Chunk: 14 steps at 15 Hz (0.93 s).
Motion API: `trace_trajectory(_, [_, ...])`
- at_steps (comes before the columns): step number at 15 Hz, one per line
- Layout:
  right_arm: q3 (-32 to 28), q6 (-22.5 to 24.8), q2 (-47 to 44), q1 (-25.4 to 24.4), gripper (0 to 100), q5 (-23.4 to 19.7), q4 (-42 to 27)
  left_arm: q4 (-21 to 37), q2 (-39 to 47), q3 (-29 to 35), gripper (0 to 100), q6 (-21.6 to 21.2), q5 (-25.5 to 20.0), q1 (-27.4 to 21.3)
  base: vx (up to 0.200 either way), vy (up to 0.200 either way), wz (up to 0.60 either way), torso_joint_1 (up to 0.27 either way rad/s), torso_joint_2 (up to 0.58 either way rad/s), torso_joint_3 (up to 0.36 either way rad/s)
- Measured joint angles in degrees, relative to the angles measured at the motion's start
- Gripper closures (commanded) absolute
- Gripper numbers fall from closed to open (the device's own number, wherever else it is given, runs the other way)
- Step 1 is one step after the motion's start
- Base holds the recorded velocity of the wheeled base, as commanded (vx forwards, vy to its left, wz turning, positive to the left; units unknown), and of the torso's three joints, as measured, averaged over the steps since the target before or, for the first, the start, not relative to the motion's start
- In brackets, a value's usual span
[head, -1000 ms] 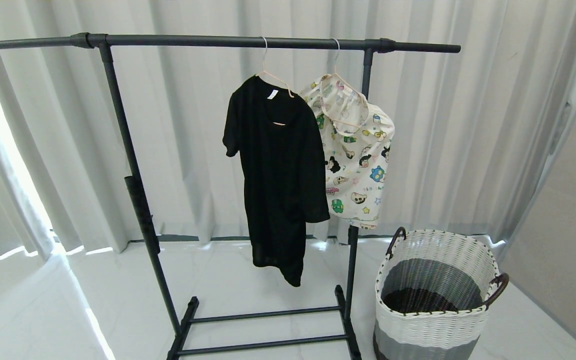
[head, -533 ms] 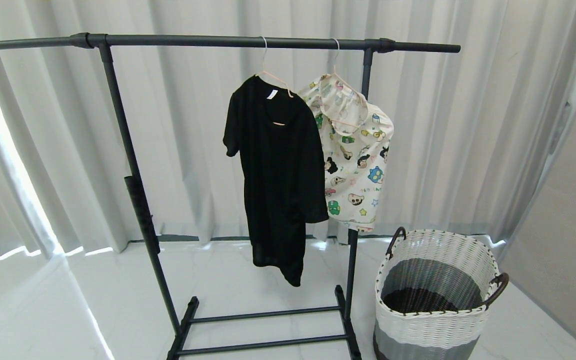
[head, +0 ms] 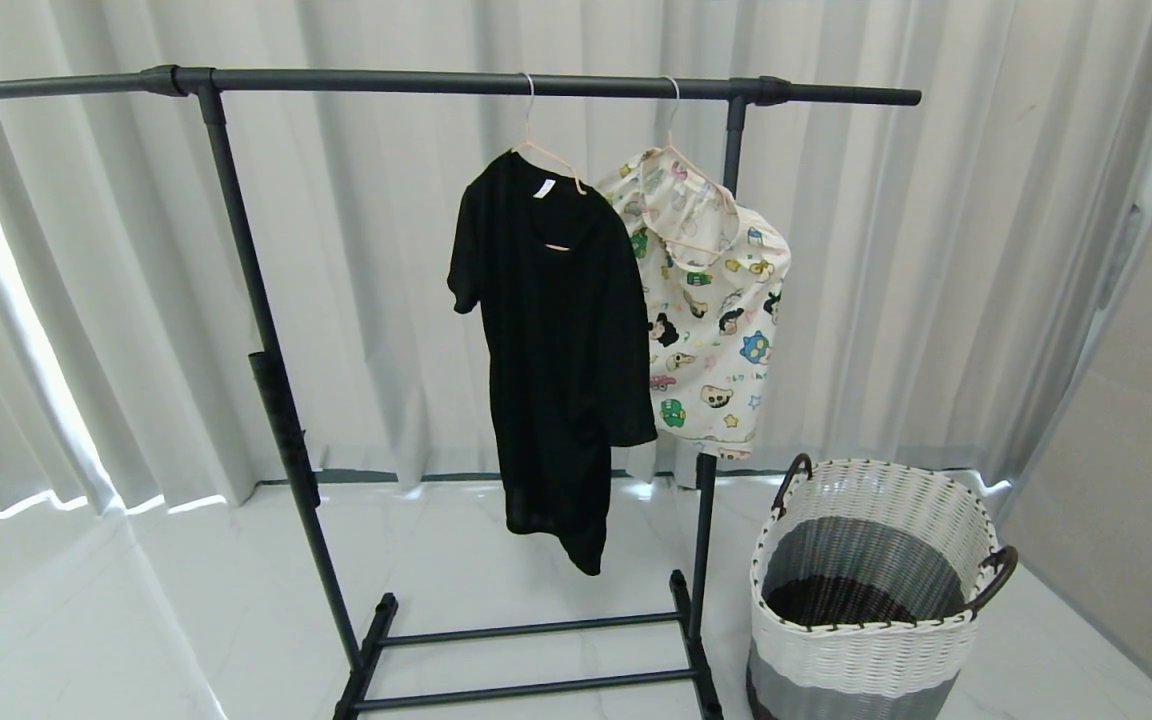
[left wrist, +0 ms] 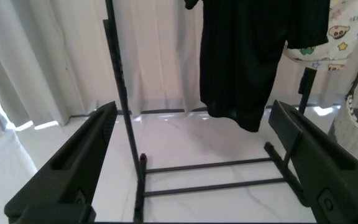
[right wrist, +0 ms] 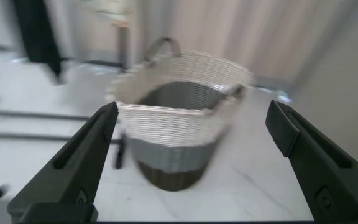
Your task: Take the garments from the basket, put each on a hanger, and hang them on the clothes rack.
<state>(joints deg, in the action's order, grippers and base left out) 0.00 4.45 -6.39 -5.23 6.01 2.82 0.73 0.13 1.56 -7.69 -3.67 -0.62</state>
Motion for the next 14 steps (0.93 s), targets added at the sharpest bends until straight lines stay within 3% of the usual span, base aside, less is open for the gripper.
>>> trace_trajectory(3, [0.0,-0.6,4.3,4.4,0,0.0,0.2,-0.3,0.0,-0.7,0,-0.8,-1.3,0.0,0.0,0.0,0.0,0.0,0.0,0.0])
trace_trajectory(7, [0.0,-1.5,6.1,5.1,0,-10.2,-2.5,-0.3,0.0,-1.3,0,0.8,-0.8,0.0,0.0,0.0,0.0,0.0,0.0,0.0])
trace_trajectory(14, [0.0,-1.5,6.3,5.2,0,-10.0,-2.8,-0.3,0.0,-1.3,0,2.5,-0.4,0.0,0.0,0.0,0.0,0.0,0.0,0.0])
